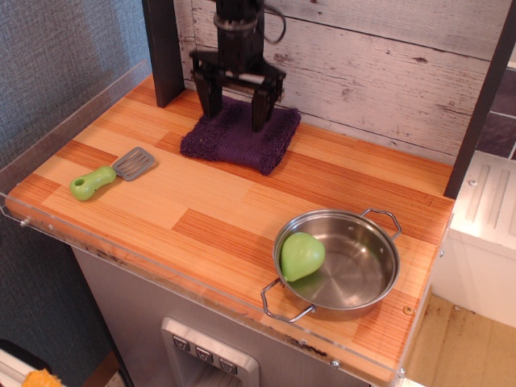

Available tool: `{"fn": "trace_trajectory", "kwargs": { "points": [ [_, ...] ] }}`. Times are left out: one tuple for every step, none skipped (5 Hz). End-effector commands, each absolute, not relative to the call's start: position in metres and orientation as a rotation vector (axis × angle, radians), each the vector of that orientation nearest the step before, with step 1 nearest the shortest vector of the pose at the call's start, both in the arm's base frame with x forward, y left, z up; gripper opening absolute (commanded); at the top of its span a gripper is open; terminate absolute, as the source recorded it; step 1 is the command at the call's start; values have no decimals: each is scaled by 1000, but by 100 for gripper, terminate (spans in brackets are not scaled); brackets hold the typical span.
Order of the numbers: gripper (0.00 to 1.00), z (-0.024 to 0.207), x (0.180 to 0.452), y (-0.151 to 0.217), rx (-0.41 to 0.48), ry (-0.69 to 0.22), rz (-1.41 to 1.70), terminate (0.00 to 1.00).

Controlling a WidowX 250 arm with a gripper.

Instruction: Move the purple dishcloth from the back left corner to the back right corner.

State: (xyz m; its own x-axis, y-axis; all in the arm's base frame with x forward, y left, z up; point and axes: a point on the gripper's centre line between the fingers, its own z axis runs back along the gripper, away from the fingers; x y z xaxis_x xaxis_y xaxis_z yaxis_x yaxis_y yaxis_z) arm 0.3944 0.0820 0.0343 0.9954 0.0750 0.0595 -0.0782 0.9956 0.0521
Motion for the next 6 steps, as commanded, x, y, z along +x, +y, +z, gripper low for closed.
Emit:
{"fn": "trace_trajectory", "kwargs": {
  "points": [
    [100, -1, 386, 90, 91, -28, 23, 0],
    [100, -1, 384, 86, 69, -20, 17, 0],
    [100, 9, 381, 66, 58, -32, -10, 0],
    [100, 15, 376, 35, 14, -42, -44, 0],
    [100, 21, 378, -4, 4, -63, -121, 0],
    [100, 30, 386, -40, 8, -95, -188, 0]
  ]
}}
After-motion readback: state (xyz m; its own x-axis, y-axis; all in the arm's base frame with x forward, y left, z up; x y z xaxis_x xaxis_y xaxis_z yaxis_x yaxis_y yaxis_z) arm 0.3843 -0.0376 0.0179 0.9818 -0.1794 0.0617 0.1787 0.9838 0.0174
